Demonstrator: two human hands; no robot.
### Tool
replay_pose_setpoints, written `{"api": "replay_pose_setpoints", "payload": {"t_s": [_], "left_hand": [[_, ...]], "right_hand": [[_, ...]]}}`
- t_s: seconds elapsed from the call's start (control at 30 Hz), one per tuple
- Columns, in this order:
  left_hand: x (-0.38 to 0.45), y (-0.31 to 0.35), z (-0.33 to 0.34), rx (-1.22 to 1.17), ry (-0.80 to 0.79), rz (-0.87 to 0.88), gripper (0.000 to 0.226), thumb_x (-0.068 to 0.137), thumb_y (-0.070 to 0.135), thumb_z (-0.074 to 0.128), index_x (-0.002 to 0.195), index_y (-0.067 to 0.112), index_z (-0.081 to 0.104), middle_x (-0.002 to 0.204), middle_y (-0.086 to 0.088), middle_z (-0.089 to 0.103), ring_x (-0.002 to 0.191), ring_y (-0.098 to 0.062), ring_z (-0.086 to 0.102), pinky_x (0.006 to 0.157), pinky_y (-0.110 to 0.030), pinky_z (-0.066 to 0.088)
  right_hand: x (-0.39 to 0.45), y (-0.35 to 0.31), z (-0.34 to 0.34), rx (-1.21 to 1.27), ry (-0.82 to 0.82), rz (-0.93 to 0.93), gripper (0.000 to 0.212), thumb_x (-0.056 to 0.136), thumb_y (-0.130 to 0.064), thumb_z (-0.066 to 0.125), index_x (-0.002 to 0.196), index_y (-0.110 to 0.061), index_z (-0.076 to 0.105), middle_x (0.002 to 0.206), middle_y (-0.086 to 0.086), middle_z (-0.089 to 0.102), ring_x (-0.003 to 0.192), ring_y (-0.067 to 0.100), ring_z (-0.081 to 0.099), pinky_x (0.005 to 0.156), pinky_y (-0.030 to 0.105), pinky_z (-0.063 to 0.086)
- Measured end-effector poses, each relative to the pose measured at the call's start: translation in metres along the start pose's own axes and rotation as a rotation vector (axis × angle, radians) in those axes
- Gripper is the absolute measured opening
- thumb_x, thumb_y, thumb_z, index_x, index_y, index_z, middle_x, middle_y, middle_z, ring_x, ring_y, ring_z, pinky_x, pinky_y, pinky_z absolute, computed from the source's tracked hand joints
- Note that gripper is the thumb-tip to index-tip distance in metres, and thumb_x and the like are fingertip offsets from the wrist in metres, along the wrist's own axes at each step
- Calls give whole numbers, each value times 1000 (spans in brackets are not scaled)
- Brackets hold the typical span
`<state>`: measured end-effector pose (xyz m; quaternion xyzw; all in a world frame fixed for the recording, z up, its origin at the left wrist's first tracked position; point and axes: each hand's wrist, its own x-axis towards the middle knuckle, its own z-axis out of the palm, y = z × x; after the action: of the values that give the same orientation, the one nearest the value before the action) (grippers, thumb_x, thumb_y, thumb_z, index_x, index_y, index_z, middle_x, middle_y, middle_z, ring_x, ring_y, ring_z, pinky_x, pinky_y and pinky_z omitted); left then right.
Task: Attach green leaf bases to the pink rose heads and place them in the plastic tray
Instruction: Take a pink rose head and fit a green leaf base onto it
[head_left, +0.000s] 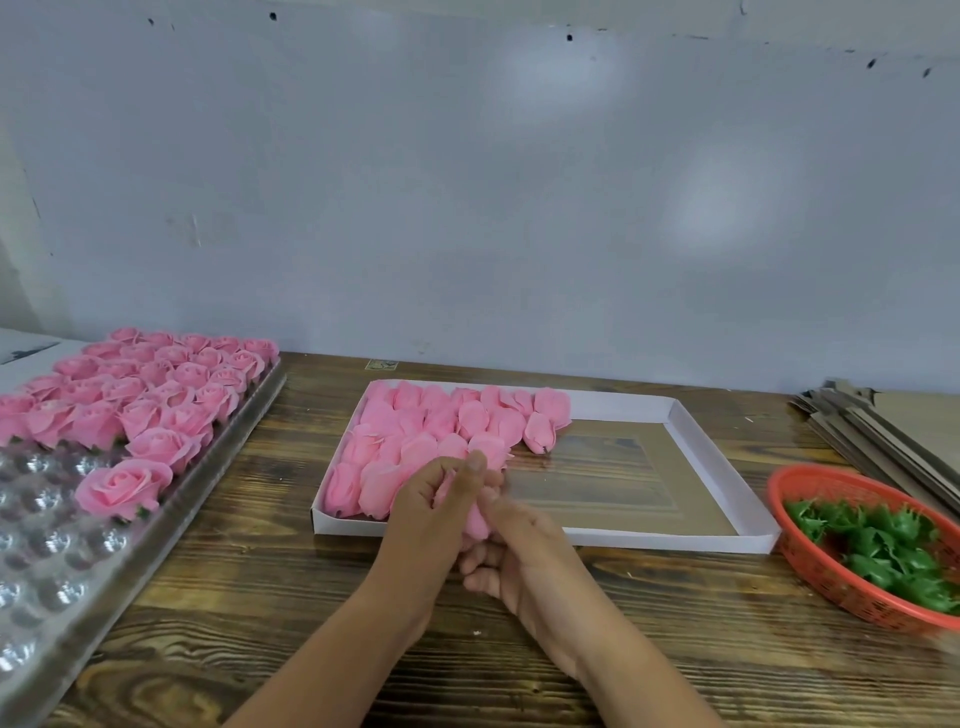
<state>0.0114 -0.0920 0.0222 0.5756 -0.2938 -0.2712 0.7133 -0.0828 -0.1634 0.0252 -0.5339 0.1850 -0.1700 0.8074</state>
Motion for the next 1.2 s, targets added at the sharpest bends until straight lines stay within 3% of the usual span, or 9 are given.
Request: {"api": "replay_pose_setpoints", "payload": {"t_s": [0.13, 0.23, 0.33, 0.43, 0.5, 0.63, 0.77, 0.97, 1.2], "left_hand": [[0, 1, -6, 29, -94, 73, 27, 80, 43, 80, 102, 30, 70, 99, -2, 74, 92, -15, 72, 74, -25, 59], [2, -2, -11, 53, -140, 93, 35, 78, 22, 84, 109, 32, 69, 107, 1, 75, 98, -13, 72, 77, -23, 58], [3, -2, -11, 69, -89, 105, 30, 76, 33, 80, 104, 36, 71, 105, 3, 75, 97, -13, 72, 78, -25, 58], [4, 0, -11, 71, -50, 94, 19, 78, 43, 72, 96, 35, 72, 96, 2, 75, 88, -12, 72, 73, -24, 58], [3, 1, -11, 45, -30, 79, 13, 86, 40, 69, 91, 29, 73, 88, 0, 74, 81, -13, 70, 70, -24, 57], [4, -1, -10, -22, 45, 17, 13, 95, 25, 65, 85, 26, 73, 93, -9, 72, 84, -20, 67, 74, -32, 57], [6, -3, -10, -96, 124, -38, 21, 95, 16, 64, 83, 31, 72, 103, -13, 70, 98, -30, 67, 85, -46, 57], [5, -3, -9, -42, 129, 21, 17, 95, 12, 65, 94, 28, 71, 90, 4, 75, 89, -15, 72, 69, -22, 57], [1, -5, -5, 100, 68, 171, 17, 91, 15, 71, 90, 31, 71, 95, 2, 74, 93, -16, 71, 76, -28, 59]], "right_hand": [[1, -4, -2, 26, 81, -22, 42, 94, -44, 56, 90, -4, 69, 69, 7, 60, 58, 12, 55, 55, 22, 48], [3, -3, -5, 101, 94, -17, 54, 94, -45, 54, 109, 6, 63, 69, 10, 62, 56, 12, 57, 54, 21, 51], [4, -2, -6, 130, 49, -5, 60, 95, -50, 52, 111, 6, 68, 79, 14, 65, 61, 15, 60, 57, 23, 53], [3, -2, -7, 121, 7, -35, 45, 86, -45, 63, 98, -3, 73, 80, 13, 65, 64, 15, 61, 59, 23, 53], [2, -1, -8, 100, -4, -58, 35, 80, -37, 70, 93, -5, 73, 80, 12, 65, 66, 14, 61, 60, 23, 54], [1, 2, -8, 14, 3, -79, 19, 92, -20, 64, 101, -7, 74, 88, 12, 69, 76, 16, 63, 70, 25, 55], [-1, 4, -5, -70, 43, -87, 24, 93, -12, 64, 115, -17, 72, 94, 12, 72, 82, 16, 66, 77, 27, 55], [-1, 4, -2, -56, 63, -92, 24, 93, -15, 64, 116, -17, 71, 100, 15, 73, 86, 18, 68, 80, 28, 57], [1, 4, -4, 18, 32, -140, 34, 86, -20, 67, 119, -15, 71, 113, 15, 72, 100, 23, 70, 82, 27, 55]]}}
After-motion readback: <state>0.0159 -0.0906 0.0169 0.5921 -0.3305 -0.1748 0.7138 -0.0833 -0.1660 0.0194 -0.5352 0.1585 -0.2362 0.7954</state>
